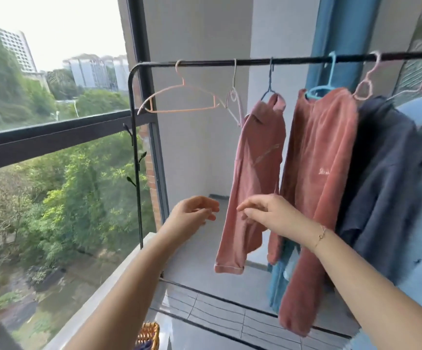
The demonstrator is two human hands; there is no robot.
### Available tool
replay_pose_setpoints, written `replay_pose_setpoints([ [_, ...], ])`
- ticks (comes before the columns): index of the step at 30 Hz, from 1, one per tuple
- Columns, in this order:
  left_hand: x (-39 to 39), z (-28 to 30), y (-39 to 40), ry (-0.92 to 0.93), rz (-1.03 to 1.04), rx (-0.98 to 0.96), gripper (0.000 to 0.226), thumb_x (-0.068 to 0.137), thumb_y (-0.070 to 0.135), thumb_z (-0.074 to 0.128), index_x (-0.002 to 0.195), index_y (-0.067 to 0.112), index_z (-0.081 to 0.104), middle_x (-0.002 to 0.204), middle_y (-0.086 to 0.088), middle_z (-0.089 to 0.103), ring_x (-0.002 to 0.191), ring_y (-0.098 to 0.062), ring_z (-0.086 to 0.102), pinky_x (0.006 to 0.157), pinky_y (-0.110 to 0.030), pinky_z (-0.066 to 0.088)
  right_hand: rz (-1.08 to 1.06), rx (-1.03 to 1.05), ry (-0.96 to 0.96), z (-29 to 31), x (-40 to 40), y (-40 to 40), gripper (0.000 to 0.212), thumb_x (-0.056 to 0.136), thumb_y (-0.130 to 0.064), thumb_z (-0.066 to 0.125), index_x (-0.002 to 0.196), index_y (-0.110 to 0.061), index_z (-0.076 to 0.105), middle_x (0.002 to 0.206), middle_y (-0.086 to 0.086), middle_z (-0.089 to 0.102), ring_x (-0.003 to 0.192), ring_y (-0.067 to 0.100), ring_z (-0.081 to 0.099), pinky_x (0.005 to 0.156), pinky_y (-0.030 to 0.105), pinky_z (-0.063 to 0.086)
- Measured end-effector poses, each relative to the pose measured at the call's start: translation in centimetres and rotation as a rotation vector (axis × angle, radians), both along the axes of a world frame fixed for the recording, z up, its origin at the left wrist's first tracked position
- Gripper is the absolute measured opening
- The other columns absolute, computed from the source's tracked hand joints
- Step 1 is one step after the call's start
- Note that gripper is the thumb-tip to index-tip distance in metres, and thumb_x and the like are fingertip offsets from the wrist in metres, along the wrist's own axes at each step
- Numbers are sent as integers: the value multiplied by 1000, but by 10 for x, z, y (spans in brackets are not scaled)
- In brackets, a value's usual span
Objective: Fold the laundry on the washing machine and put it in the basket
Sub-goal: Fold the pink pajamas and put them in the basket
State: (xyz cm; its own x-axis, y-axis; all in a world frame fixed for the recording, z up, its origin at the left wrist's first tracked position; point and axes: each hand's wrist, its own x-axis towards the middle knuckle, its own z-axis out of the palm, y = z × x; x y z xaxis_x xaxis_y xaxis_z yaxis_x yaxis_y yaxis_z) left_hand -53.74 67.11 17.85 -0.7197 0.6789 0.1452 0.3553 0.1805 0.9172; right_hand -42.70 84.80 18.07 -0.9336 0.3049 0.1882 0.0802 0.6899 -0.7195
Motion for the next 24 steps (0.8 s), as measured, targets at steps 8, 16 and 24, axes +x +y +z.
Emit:
replay_pose_setpoints([
  [8, 0, 58, 34, 60, -88, 98, 28, 92, -3, 47, 92, 15, 69, 94, 1, 71, 76, -4, 67, 73, -19, 52, -72, 45, 6, 58, 26, 35, 19, 94, -12, 52, 96, -18, 70, 86, -1, 73, 80, 14, 70, 76, 25, 51],
  [16, -43, 105, 106, 175, -74, 138, 29, 91, 0, 50, 90, 21, 70, 96, 3, 71, 87, -10, 67, 81, -27, 51, -93, 151, 35, 103, -1, 118, 17, 91, -10, 54, 95, -15, 70, 87, 0, 73, 75, 9, 67, 79, 25, 53],
  [24, -84, 140, 207, 265, 47, 140, 21, 73, 16, 62, 85, 30, 71, 90, 7, 72, 86, -10, 68, 81, -24, 54, -77, 305, 151, 161, -65, 213, 19, 90, -10, 54, 99, -15, 71, 89, -2, 71, 78, 13, 69, 76, 20, 53],
])
